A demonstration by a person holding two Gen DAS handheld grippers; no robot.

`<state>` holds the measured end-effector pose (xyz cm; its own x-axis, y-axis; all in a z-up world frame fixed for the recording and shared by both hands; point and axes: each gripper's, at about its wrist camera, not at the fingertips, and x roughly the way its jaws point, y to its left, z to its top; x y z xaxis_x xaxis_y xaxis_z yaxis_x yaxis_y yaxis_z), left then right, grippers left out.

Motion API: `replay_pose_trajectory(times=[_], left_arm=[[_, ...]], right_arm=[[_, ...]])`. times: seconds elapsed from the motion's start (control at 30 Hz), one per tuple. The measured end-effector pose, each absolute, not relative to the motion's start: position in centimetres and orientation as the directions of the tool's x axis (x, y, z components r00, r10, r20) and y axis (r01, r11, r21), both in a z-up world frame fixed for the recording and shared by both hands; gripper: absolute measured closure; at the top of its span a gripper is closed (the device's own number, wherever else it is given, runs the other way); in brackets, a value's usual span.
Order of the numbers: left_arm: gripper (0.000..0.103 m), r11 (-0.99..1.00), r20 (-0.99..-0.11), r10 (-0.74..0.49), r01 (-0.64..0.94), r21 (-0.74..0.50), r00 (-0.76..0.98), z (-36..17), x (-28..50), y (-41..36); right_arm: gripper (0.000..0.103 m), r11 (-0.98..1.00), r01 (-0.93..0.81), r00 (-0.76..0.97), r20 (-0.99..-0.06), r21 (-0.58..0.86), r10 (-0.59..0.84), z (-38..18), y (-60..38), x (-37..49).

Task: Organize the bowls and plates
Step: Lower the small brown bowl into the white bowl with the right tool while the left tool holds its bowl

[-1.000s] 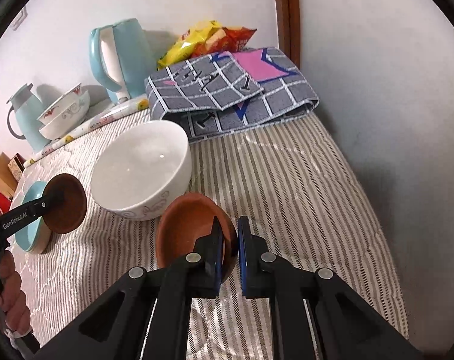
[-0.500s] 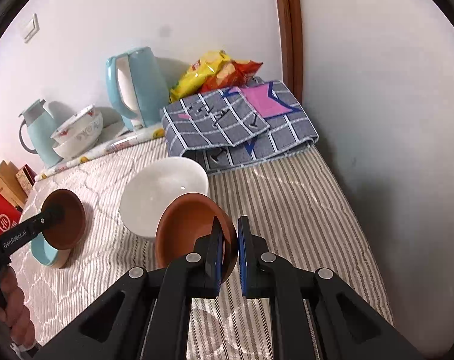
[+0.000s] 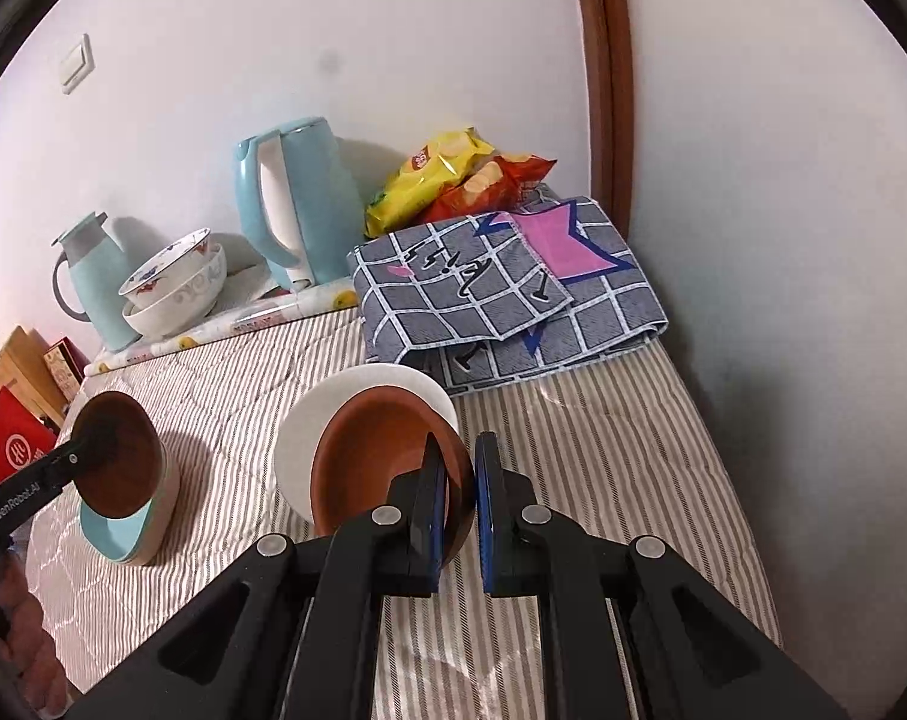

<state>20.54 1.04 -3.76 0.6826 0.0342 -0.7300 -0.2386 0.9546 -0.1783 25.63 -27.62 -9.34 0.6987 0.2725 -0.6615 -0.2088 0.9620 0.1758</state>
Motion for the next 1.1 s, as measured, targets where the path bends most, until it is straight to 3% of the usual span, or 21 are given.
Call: replay_pose_trajectory(times=[0.6,1.1], left_arm=[[0.094,0.925,-0.745,0.119,-0.346,-0.157,0.656,-5.5,22.1,5.3],[0.094,0.911,-0.764,0.111,-0.372,-0.178,0.636,-7.1,23.7,7.8]], right_arm=[[0.094,0.956,-0.259,0.644,-0.712,0.14,0.279,-11.0,-23.5,29.4],[0.094,0.954,-0.271,0.565,-0.782,0.125,0.263,-14.7,-20.9,32.7]])
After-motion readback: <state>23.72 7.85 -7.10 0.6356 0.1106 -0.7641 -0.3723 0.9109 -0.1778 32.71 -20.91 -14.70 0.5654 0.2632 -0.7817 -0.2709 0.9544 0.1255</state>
